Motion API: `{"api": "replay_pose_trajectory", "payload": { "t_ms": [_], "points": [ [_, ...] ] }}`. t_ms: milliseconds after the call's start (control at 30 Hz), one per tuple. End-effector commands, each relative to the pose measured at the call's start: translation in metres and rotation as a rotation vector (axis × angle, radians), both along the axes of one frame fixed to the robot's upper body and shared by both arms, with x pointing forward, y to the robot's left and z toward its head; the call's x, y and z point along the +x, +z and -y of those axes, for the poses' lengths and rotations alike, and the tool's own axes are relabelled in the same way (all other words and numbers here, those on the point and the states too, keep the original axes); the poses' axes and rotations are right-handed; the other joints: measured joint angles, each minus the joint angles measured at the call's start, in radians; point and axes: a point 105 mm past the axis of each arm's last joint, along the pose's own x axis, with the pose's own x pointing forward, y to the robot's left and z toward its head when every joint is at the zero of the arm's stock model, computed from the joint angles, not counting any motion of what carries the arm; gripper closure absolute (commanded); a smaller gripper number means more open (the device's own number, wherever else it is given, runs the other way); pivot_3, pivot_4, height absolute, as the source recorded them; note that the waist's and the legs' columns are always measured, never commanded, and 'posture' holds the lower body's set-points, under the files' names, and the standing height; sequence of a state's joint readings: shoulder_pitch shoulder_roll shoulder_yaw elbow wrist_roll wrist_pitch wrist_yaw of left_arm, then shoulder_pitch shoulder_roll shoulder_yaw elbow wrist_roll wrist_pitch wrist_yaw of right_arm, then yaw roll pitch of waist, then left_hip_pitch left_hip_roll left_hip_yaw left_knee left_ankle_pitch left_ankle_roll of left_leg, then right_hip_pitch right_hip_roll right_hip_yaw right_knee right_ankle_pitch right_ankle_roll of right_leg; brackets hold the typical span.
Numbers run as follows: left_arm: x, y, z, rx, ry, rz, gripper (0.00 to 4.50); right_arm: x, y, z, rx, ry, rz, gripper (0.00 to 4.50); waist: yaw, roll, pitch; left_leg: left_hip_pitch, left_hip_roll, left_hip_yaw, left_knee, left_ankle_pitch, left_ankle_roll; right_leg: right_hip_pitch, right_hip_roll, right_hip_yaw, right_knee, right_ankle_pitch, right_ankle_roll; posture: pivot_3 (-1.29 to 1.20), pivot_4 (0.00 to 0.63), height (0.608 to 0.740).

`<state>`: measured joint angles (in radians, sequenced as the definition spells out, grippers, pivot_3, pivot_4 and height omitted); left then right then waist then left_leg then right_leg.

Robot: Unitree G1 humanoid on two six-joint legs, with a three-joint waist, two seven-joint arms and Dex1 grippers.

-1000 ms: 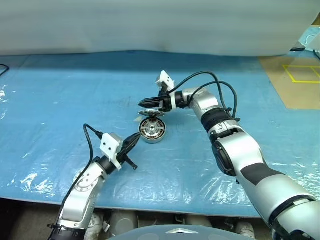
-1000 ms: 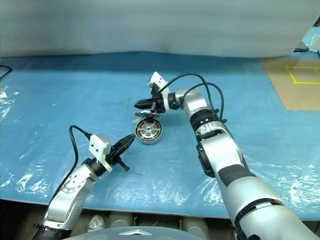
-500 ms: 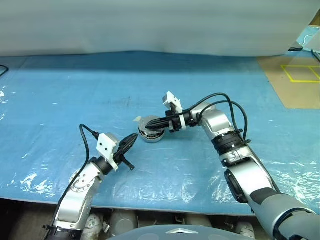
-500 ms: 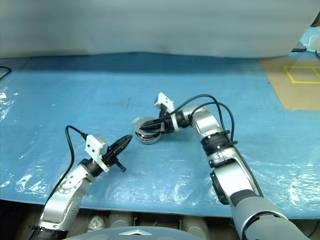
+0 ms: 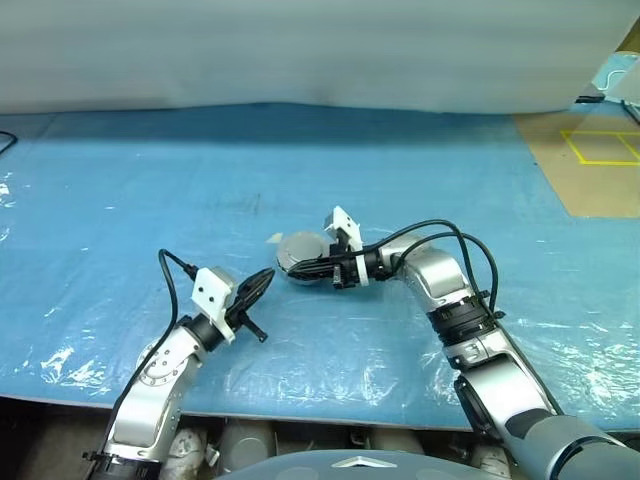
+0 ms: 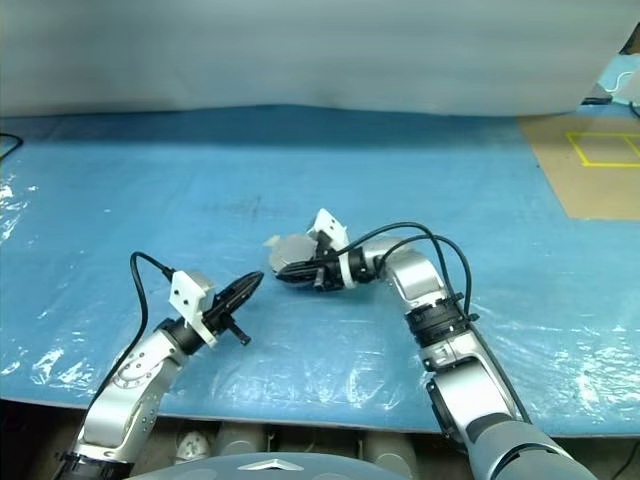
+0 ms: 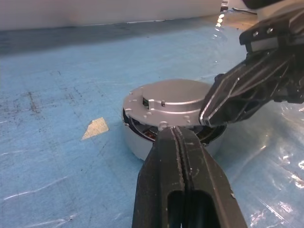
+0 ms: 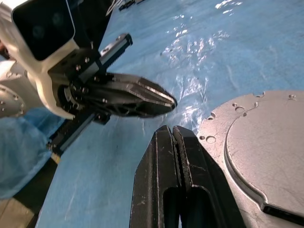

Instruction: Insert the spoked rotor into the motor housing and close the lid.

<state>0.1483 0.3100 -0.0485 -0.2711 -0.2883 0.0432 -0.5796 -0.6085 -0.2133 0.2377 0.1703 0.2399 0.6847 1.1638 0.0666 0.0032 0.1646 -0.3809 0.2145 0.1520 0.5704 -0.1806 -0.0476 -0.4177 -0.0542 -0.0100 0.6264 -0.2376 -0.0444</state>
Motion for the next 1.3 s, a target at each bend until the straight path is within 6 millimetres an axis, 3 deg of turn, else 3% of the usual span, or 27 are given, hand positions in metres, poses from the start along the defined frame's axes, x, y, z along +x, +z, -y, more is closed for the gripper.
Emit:
{"api": "replay_pose_trajectory", "payload": {
  "t_ms": [33,167,367,467,633,900,1300],
  "points": [
    [0.000,0.011,0.002,-0.012,-0.012,0.042,4.47,-0.009,0.013,-0.003,0.077,-0.026,0.008,4.50,0.001,0.000,0.000,0.000,0.000,0.000,0.000,0.000,0.000,0.000,0.000,0.000,0.000,0.000,0.000,0.00,0.150,0.740],
    [0.001,0.010,0.002,-0.011,-0.016,0.042,4.47,-0.018,0.028,0.001,0.141,-0.070,0.018,4.50,0.002,0.000,0.000,0.000,-0.002,0.000,-0.001,0.000,0.000,0.001,0.000,0.000,-0.002,0.000,0.000,0.00,0.150,0.740],
    [0.001,0.011,0.000,-0.010,-0.019,0.040,4.47,-0.043,0.079,0.017,0.273,-0.076,0.063,4.50,0.002,0.000,0.000,0.002,-0.003,0.000,-0.002,0.000,0.000,0.002,0.000,0.001,-0.002,0.000,0.001,0.00,0.150,0.740],
    [0.000,0.010,0.000,-0.008,-0.025,0.034,4.47,-0.038,0.092,0.029,0.283,-0.174,0.107,4.50,0.002,0.000,0.000,0.005,-0.004,0.000,-0.004,0.000,0.000,0.004,0.000,0.002,-0.003,0.000,0.001,0.00,0.150,0.740],
    [0.000,0.010,0.001,-0.008,-0.035,0.030,4.50,-0.001,0.074,0.040,0.124,-0.411,0.200,2.89,0.002,0.000,0.000,0.012,-0.006,0.000,-0.007,0.000,-0.001,0.010,-0.001,0.003,-0.005,0.000,0.002,0.00,0.150,0.740],
    [0.000,0.008,0.002,-0.002,-0.043,0.031,4.50,0.018,0.050,0.023,-0.012,-0.396,0.241,0.04,0.001,0.000,0.000,0.011,-0.006,0.000,-0.008,0.000,-0.001,0.010,-0.001,0.003,-0.007,-0.001,0.003,0.00,0.150,0.740],
    [-0.003,0.007,0.000,-0.003,-0.024,0.026,4.50,0.022,0.026,0.001,-0.077,-0.345,0.297,0.04,0.001,0.000,0.000,0.010,-0.007,0.000,-0.009,0.000,-0.001,0.010,-0.001,0.003,-0.007,-0.001,0.003,0.00,0.150,0.740]
  ]
}}
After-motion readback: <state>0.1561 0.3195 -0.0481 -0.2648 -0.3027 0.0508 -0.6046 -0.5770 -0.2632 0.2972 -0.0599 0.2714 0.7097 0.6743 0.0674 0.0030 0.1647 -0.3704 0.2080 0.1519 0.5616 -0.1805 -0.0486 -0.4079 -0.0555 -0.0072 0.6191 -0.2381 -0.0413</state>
